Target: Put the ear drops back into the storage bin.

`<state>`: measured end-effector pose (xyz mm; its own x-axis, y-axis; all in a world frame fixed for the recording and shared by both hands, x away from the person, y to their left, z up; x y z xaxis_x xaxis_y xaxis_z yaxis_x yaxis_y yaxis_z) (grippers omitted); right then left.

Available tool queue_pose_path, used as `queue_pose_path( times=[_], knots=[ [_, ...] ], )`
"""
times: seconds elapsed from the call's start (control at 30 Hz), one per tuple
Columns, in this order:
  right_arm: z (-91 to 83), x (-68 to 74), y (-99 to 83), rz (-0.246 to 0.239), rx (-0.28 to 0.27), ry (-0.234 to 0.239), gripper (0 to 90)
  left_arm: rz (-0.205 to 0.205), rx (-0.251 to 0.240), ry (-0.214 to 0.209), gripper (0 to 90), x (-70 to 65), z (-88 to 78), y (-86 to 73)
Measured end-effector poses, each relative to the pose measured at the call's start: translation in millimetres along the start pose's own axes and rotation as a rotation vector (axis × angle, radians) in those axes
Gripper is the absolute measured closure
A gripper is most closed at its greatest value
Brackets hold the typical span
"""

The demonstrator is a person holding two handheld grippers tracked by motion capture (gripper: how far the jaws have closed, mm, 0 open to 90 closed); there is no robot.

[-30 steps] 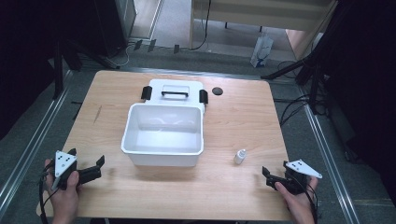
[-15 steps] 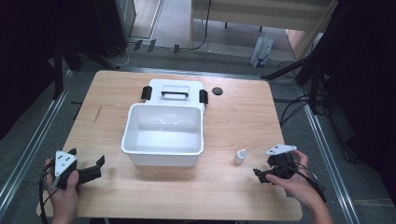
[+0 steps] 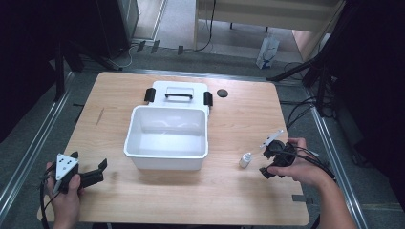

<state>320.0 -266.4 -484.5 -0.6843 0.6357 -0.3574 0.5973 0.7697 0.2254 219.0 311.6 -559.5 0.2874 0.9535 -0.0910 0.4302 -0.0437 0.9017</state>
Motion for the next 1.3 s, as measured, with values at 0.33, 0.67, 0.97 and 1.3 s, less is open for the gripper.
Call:
queue_pose_path(
  times=[0.33, 0.67, 0.97, 1.3],
  knots=[
    [-8.3, 0.1, 22.7, -0.094, 0.093, 0.024, 15.5, -0.002, 0.001, -0.004, 0.0, 0.4, -0.2, 0.0],
    [-24.3, 3.5, 58.2, -0.168, 0.141, 0.049, 28.2, -0.005, 0.003, -0.006, 0.0, 0.8, -0.3, 0.0],
    [-27.8, 4.1, 73.5, -0.203, 0.154, 0.073, 42.2, -0.002, 0.003, -0.006, 0.0, 0.6, 0.0, 0.0],
    [-20.9, 15.0, 83.5, -0.251, 0.171, 0.137, 55.4, 0.000, 0.002, -0.004, 0.0, 0.5, 0.0, 0.0]
  ],
)
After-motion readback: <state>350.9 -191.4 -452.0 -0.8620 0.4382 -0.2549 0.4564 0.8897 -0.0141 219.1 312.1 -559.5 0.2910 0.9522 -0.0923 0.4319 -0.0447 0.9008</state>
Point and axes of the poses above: each handheld gripper's, and its own axes: z roughly forward along the jaws, y roughly out of its top, x roughly to its left, the point moved 2 cm from there along z, roughly forward along the jaws, and after that the axes turned 10 degrees about -y, right-handed, at the moved point
